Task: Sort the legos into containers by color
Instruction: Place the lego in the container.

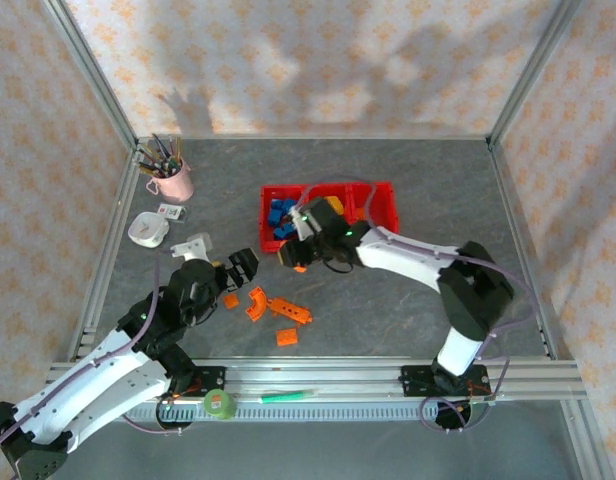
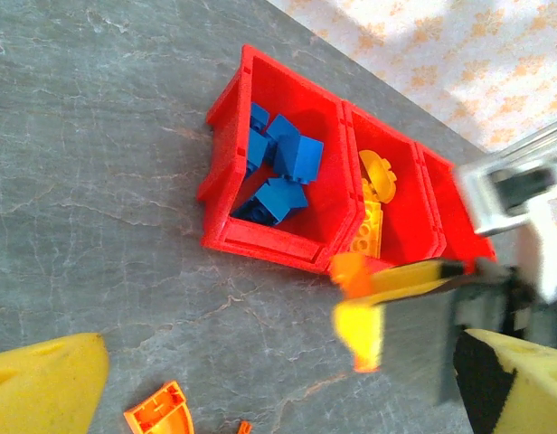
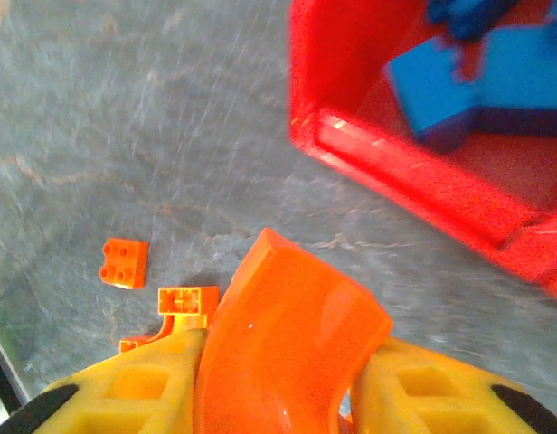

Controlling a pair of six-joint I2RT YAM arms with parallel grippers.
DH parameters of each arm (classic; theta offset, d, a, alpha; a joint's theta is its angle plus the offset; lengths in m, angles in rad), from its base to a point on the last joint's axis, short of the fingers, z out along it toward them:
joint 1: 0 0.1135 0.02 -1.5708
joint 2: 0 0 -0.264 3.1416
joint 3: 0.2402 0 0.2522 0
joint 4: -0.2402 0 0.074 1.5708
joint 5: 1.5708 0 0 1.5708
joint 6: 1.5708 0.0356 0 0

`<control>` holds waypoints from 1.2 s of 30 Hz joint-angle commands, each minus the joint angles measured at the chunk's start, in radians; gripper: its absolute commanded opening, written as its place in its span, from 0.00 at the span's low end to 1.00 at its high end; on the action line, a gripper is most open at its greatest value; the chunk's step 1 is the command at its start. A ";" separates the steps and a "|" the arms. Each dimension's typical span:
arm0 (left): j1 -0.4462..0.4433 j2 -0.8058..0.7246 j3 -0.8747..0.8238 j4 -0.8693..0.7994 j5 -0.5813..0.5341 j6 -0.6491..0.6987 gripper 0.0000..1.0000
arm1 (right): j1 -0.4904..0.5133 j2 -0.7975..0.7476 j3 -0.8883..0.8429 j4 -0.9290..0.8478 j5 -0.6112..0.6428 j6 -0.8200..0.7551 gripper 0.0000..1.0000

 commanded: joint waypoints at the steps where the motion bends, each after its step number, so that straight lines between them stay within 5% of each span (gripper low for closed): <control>1: 0.007 0.025 0.024 0.066 0.014 0.034 0.99 | -0.083 -0.116 -0.040 -0.001 -0.057 0.047 0.38; 7: 0.007 0.104 0.035 0.155 0.043 0.056 0.99 | -0.282 -0.210 -0.066 -0.046 -0.040 0.056 0.38; 14: 0.007 0.215 0.063 0.271 0.081 0.074 0.99 | -0.460 -0.120 -0.001 -0.078 0.101 0.053 0.38; 23: 0.008 0.327 0.097 0.352 0.104 0.079 0.99 | -0.482 0.084 0.139 -0.077 0.313 0.040 0.40; 36: 0.016 0.336 0.109 0.349 0.117 0.093 0.99 | -0.469 0.109 0.192 -0.100 0.332 0.022 0.57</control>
